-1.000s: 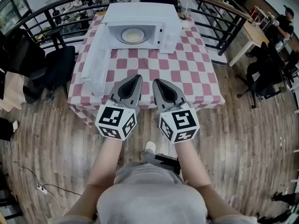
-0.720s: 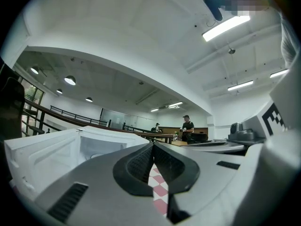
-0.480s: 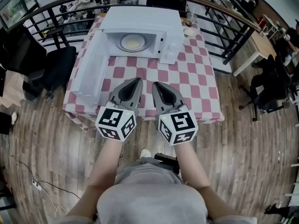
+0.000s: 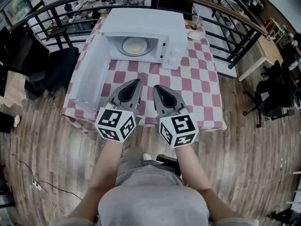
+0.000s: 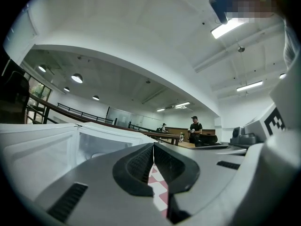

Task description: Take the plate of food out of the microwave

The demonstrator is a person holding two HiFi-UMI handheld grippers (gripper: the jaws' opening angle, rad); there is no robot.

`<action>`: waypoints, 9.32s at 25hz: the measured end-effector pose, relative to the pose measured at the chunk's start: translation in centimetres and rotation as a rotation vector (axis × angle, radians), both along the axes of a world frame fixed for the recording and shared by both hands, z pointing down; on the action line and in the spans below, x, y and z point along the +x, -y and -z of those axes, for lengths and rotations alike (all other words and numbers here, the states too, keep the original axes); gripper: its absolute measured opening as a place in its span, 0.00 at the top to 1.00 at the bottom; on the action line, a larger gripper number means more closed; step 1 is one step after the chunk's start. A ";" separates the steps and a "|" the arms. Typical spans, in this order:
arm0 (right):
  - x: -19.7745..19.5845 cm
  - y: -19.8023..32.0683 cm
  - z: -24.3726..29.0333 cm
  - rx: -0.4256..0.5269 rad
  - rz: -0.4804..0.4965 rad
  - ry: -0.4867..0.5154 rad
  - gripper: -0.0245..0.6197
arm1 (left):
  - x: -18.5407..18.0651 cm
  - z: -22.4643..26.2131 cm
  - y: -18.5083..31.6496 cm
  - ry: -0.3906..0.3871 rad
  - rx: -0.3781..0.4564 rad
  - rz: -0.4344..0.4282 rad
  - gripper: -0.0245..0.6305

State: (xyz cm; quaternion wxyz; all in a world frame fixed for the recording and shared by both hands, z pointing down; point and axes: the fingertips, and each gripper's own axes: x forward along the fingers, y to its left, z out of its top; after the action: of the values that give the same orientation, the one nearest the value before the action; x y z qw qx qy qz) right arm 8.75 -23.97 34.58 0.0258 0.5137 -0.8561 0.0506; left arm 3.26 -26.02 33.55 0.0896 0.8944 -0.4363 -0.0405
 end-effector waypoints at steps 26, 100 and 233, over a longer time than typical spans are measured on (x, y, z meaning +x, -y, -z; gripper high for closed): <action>0.1 10.8 -2.2 -0.044 0.043 -0.018 0.92 | 0.0 -4.0 11.2 -0.061 -0.122 0.026 0.75; 1.0 24.8 -14.4 -0.305 0.078 -0.105 0.92 | -3.3 -28.3 32.3 -0.974 -1.090 0.597 0.49; -0.2 13.0 -1.3 -0.010 -0.042 -0.067 0.92 | -4.4 -7.8 13.4 -1.077 -0.711 0.223 0.94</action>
State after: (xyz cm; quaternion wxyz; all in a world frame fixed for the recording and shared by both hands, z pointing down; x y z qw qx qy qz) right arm 8.59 -36.92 35.92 0.0559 0.5327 -0.8436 0.0381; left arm -1.14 -39.45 41.37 0.5812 0.6141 -0.4072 -0.3453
